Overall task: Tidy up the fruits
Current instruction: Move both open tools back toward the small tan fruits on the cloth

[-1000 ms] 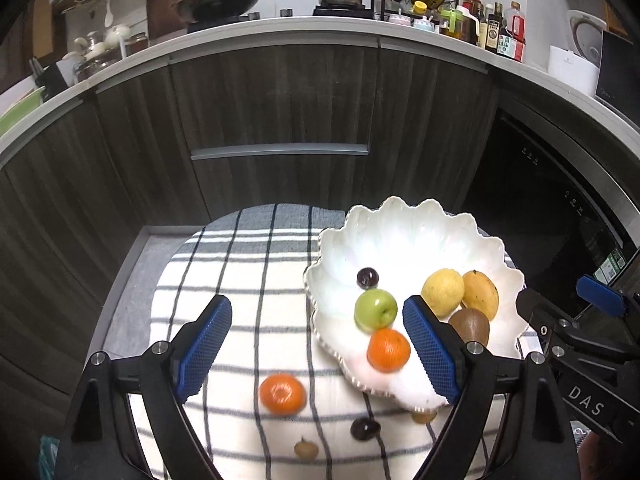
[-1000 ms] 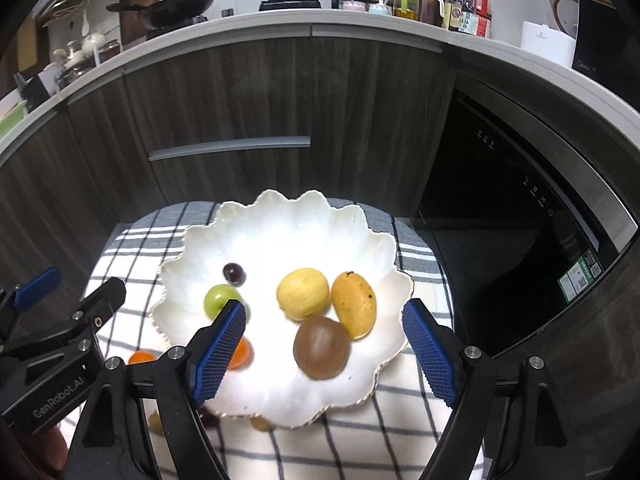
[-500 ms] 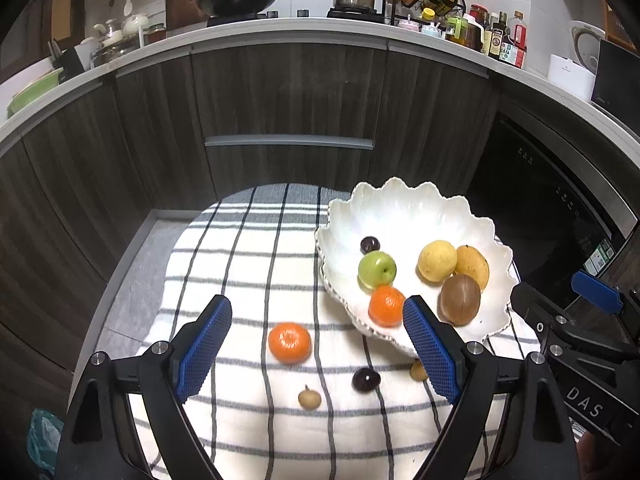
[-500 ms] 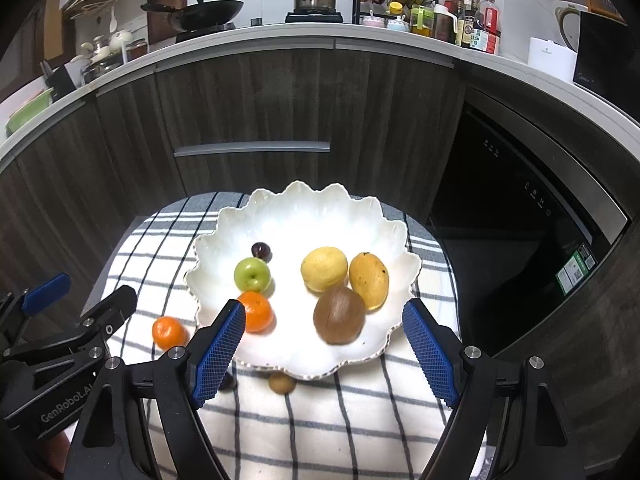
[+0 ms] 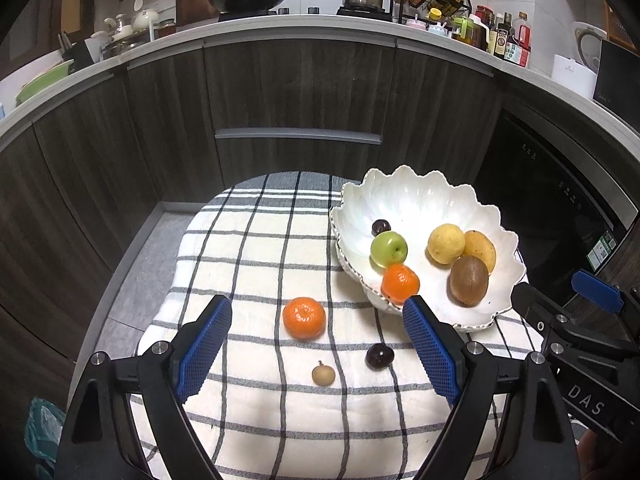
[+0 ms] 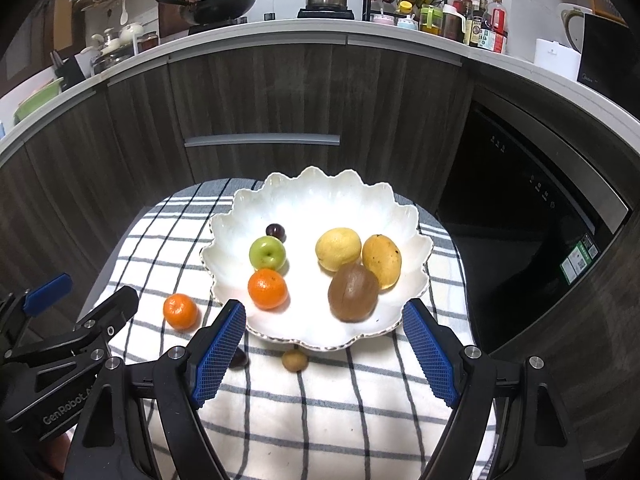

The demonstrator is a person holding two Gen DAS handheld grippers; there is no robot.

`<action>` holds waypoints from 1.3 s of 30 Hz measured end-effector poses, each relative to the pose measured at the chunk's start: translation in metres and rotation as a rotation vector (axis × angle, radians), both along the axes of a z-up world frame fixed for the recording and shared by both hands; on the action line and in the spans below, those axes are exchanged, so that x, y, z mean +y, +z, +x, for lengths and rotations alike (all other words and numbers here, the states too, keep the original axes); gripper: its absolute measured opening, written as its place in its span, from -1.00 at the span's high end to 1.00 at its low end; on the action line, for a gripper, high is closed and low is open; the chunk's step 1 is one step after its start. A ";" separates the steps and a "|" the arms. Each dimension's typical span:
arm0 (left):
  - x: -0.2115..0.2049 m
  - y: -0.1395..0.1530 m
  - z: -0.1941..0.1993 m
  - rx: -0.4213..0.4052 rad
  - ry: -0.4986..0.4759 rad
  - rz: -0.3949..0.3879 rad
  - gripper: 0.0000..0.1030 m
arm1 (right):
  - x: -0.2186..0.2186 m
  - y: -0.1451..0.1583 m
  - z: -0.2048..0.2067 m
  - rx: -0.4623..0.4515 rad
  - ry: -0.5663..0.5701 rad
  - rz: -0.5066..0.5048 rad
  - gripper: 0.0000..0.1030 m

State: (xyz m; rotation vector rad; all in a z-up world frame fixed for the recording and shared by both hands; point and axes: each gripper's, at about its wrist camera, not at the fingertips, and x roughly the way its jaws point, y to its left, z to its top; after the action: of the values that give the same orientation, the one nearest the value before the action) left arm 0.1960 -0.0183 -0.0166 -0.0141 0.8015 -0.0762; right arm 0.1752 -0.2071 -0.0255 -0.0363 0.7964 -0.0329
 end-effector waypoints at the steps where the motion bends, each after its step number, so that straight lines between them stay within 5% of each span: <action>1: 0.001 -0.002 -0.001 0.000 0.001 -0.002 -0.70 | 0.000 -0.001 -0.001 0.001 0.000 -0.001 -0.58; 39: 0.004 -0.074 -0.022 0.020 -0.032 0.065 -0.70 | 0.007 -0.069 -0.029 -0.001 -0.029 -0.040 -0.58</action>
State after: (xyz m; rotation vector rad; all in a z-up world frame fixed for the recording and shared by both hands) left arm 0.1743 -0.0141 -0.0905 0.0597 0.8241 -0.0800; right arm 0.1459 -0.1997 -0.0943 -0.0625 0.7955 -0.0762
